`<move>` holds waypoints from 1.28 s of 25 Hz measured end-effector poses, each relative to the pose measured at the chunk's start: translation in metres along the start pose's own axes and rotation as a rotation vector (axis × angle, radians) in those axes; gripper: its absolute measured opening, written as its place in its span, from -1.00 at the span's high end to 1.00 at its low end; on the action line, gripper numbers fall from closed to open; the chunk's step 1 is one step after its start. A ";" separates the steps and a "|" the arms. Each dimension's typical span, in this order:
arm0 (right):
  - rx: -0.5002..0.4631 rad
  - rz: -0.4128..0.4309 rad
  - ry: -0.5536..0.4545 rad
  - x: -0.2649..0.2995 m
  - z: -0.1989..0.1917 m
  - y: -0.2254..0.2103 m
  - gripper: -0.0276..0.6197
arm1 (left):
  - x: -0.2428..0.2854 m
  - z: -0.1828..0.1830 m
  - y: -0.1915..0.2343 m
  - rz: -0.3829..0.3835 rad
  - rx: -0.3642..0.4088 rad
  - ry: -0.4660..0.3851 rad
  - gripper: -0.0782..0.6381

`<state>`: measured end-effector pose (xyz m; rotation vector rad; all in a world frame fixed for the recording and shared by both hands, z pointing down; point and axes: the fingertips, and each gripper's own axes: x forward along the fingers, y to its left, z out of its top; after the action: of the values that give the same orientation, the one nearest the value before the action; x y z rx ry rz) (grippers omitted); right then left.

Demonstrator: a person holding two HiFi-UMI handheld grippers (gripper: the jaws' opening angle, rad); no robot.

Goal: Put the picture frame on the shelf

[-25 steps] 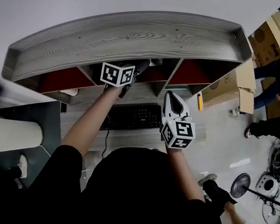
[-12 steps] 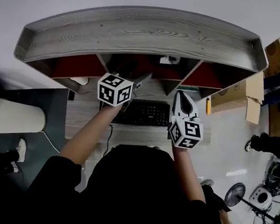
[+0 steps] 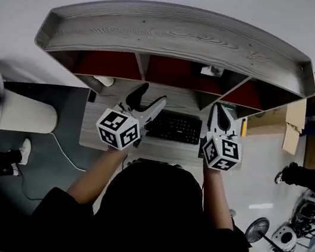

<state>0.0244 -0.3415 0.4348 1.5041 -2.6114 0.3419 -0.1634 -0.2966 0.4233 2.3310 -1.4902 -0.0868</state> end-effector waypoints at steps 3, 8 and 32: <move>-0.039 0.013 -0.001 0.001 0.003 0.006 0.87 | -0.015 -0.003 0.006 0.037 0.000 -0.021 -0.05; -0.064 0.032 0.017 -0.001 0.000 0.014 0.87 | -0.029 -0.001 0.014 0.096 0.072 -0.049 -0.05; -0.142 -0.010 0.005 -0.018 0.003 -0.009 0.88 | -0.063 0.011 0.037 0.212 0.134 -0.139 0.73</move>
<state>0.0413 -0.3314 0.4297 1.4669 -2.5629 0.1553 -0.2258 -0.2573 0.4160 2.2926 -1.8548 -0.0977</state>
